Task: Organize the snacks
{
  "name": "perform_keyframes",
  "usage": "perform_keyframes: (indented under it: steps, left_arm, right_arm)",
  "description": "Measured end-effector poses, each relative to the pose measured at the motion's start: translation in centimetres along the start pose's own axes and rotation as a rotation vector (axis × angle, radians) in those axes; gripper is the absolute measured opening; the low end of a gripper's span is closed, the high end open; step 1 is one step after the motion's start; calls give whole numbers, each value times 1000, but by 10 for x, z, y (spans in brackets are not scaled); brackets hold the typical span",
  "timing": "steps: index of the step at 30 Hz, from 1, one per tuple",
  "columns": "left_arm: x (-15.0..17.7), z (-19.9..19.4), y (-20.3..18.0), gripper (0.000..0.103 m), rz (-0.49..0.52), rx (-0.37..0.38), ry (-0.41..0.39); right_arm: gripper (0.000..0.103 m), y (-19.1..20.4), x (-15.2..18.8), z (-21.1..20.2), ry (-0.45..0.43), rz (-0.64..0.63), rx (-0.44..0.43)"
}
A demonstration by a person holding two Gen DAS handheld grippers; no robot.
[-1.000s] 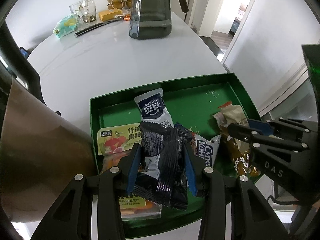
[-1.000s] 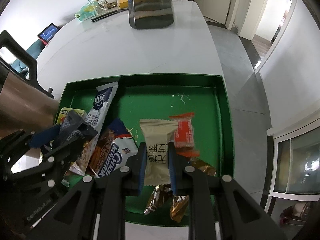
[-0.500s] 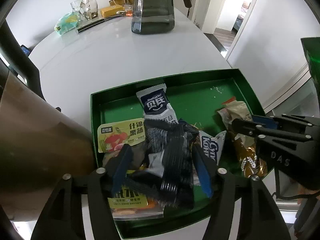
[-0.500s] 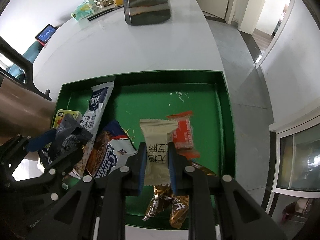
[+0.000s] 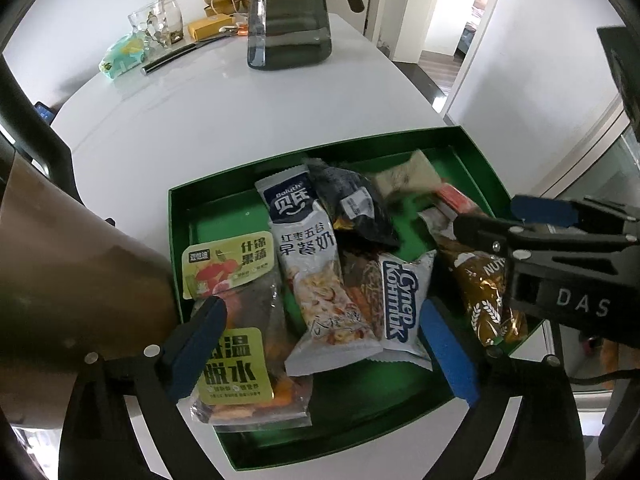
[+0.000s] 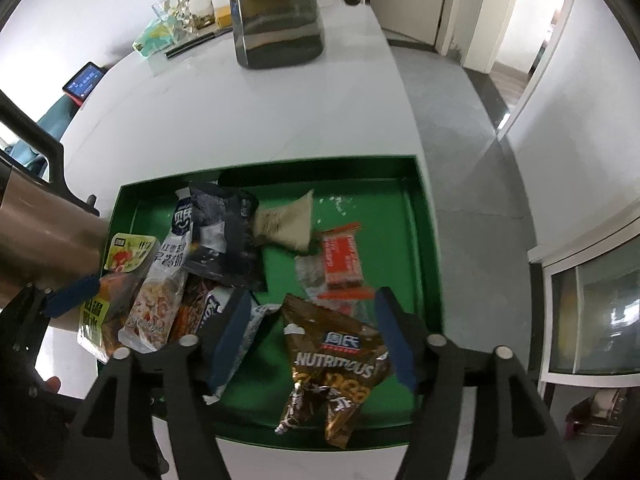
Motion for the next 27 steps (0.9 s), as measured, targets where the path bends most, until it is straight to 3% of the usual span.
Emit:
perform_keyframes:
  steps: [2, 16, 27]
  left_arm:
    - [1, 0, -2, 101, 2, 0, -1]
    - [9, -20, -19, 101, 22, 24, -23]
    - [32, -86, -19, 101, 24, 49, -146]
  right_arm:
    - [103, -3, 0, -2, -8, 2, 16]
    - [103, -12, 10, -28, -72, 27, 52]
    - [103, 9, 40, -97, -215, 37, 40]
Point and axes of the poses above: each gripper's, at about its wrist camera, not at the fingertips, and z roughly the way its jaws point, y to its left, x to its underside, the point moved 8 cm from there along z, roughly the way its jaws point, and after that the axes turned 7 degrees about -z, right-handed, at the moved point
